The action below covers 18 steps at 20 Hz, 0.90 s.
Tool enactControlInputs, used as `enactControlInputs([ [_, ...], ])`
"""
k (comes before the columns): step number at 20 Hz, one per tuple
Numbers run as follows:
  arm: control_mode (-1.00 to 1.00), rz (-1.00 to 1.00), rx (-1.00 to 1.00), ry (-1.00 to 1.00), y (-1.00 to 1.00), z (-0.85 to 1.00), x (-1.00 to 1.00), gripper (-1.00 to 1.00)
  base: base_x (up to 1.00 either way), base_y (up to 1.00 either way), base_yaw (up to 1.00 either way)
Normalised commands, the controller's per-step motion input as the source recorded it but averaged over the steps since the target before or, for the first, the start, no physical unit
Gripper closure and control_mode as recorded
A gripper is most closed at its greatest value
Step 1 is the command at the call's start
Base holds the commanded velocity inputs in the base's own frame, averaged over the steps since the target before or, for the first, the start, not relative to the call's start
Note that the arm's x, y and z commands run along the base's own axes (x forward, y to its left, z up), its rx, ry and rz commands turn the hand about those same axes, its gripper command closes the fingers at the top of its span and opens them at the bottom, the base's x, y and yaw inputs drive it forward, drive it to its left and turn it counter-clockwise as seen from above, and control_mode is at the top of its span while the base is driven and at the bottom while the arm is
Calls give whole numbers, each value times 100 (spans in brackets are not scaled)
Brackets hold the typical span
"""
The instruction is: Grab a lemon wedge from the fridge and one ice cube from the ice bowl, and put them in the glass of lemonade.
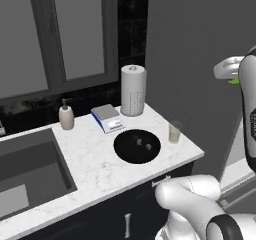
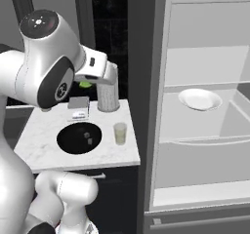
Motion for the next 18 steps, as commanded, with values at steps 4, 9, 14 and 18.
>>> enactControlInputs([
  [4, 100, 0, 0, 0, 0, 0, 0, 100, 0, 64, -13],
  [9, -100, -8, -4, 16, 28, -2, 32, 100, 3, 11, -3],
  [14, -100, -6, -6, 45, 15, -4, 80, 100, 0, 0, 0],
  [18, -100, 0, -2, 35, 0, -29, 100, 100, 0, 0, 0],
])
